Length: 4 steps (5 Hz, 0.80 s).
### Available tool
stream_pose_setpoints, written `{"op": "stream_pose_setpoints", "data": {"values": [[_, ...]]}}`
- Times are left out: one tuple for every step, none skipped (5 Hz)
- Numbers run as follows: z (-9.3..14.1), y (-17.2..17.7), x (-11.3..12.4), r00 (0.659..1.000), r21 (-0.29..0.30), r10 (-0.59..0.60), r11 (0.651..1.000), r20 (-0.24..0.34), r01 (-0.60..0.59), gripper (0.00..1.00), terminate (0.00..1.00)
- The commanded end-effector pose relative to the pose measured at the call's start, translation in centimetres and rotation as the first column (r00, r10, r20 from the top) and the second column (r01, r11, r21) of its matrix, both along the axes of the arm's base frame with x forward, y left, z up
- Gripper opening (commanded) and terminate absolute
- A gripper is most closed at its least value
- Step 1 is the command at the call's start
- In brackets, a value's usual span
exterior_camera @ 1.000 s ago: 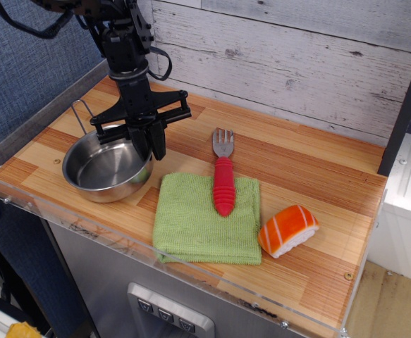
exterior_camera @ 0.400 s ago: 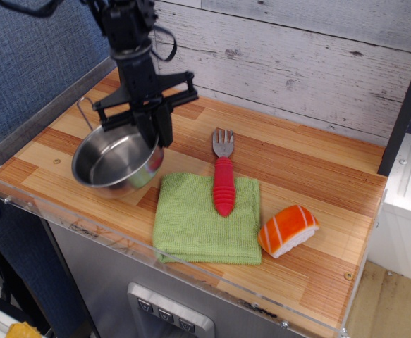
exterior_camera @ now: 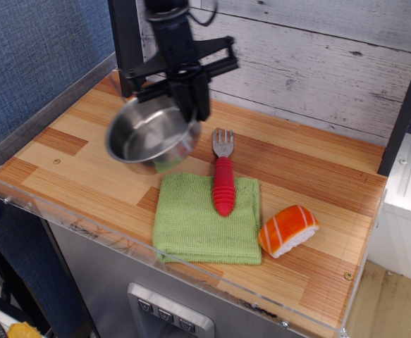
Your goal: Move the bowl to the upper corner between the fork and the bread.
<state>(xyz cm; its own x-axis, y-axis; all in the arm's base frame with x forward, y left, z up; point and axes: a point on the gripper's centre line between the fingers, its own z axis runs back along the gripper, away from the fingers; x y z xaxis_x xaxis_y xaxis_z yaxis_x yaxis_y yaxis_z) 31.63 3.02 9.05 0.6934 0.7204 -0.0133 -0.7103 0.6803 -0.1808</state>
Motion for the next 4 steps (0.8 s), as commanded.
{"op": "stream_pose_setpoints", "data": {"values": [[1.2, -5.2, 2.9, 0.990, 0.001, -0.119, 0.993, 0.074, 0.120, 0.00, 0.00], [0.7, -7.6, 3.8, 0.985, -0.008, -0.153, 0.988, 0.078, 0.154, 0.00, 0.00], [-0.3, -10.0, 4.5, 0.975, -0.007, -0.210, 0.977, 0.065, 0.211, 0.00, 0.00], [-1.3, -11.4, 5.2, 0.968, 0.000, -0.244, 0.970, 0.064, 0.245, 0.00, 0.00]]}}
